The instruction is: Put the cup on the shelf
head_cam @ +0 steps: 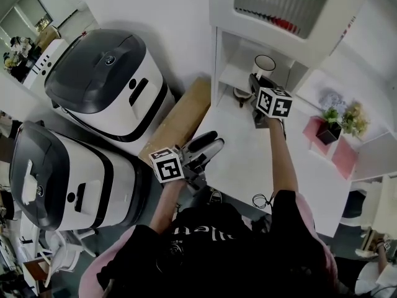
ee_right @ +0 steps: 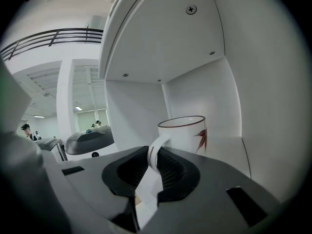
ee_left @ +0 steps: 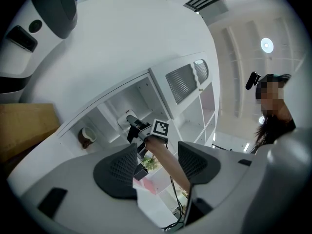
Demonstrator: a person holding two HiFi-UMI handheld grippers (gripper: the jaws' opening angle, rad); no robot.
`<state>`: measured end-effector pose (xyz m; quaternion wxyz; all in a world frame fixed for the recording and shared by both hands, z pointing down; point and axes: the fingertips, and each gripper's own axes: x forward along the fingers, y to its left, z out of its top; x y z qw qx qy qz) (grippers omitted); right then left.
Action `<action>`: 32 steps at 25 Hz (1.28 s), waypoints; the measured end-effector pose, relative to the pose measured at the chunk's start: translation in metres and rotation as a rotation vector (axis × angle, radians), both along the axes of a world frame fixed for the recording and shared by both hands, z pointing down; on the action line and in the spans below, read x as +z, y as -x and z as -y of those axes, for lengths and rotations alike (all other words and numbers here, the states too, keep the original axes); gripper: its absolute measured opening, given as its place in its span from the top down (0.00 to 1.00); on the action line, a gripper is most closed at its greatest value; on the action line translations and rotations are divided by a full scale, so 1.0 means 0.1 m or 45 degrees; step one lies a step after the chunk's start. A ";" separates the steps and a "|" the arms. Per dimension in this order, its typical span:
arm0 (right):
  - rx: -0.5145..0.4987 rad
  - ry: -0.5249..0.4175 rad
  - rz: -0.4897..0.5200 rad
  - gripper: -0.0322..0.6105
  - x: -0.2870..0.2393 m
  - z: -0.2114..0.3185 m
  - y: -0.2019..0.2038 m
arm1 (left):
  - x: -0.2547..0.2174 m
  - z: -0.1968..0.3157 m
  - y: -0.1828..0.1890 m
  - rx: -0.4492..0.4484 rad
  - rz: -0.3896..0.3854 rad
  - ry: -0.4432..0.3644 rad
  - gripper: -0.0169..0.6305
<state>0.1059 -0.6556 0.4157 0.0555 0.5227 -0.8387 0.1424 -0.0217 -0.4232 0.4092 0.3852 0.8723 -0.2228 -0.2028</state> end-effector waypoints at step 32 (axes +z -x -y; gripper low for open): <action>-0.149 -0.191 0.113 0.65 -0.57 -1.65 0.33 | -0.27 -0.59 0.14 0.006 0.016 -0.121 0.61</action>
